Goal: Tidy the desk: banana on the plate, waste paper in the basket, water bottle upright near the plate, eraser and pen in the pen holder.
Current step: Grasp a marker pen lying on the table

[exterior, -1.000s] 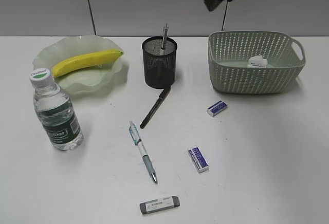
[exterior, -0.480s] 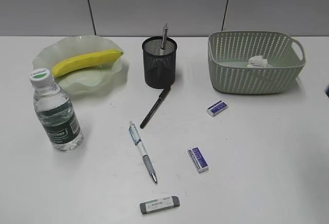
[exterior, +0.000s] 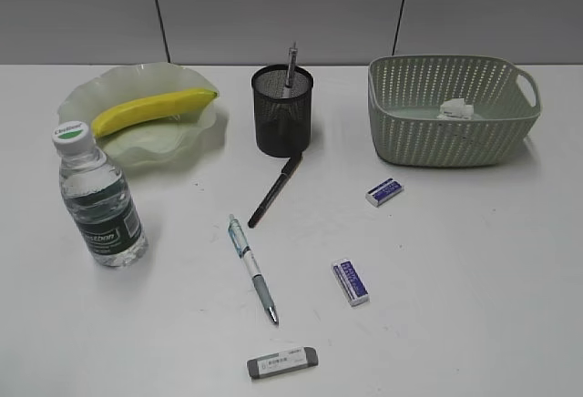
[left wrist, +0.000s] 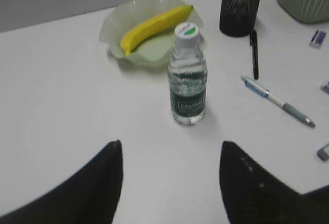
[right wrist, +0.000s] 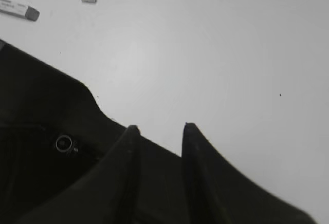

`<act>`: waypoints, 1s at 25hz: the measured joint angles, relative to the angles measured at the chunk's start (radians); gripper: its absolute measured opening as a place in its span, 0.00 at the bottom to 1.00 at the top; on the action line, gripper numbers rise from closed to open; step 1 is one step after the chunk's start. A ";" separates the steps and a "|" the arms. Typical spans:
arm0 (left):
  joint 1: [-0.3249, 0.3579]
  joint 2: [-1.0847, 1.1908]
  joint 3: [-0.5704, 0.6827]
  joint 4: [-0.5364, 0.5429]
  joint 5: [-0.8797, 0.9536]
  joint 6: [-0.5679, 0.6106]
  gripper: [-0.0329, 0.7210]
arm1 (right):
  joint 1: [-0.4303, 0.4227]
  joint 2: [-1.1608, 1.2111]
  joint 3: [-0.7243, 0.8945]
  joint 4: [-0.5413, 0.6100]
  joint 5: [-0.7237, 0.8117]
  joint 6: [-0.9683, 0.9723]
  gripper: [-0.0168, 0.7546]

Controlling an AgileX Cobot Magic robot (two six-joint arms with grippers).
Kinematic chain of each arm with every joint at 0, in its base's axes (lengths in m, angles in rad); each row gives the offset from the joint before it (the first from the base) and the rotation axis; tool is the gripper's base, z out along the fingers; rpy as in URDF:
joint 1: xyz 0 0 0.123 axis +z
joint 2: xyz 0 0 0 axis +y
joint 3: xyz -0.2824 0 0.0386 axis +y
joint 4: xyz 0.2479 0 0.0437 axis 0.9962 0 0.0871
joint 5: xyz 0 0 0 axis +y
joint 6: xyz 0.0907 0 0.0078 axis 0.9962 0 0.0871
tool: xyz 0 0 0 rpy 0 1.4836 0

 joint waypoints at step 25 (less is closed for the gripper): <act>-0.258 1.180 -0.543 -0.310 -0.285 0.221 0.62 | 0.000 -0.359 0.082 -0.003 -0.119 0.006 0.33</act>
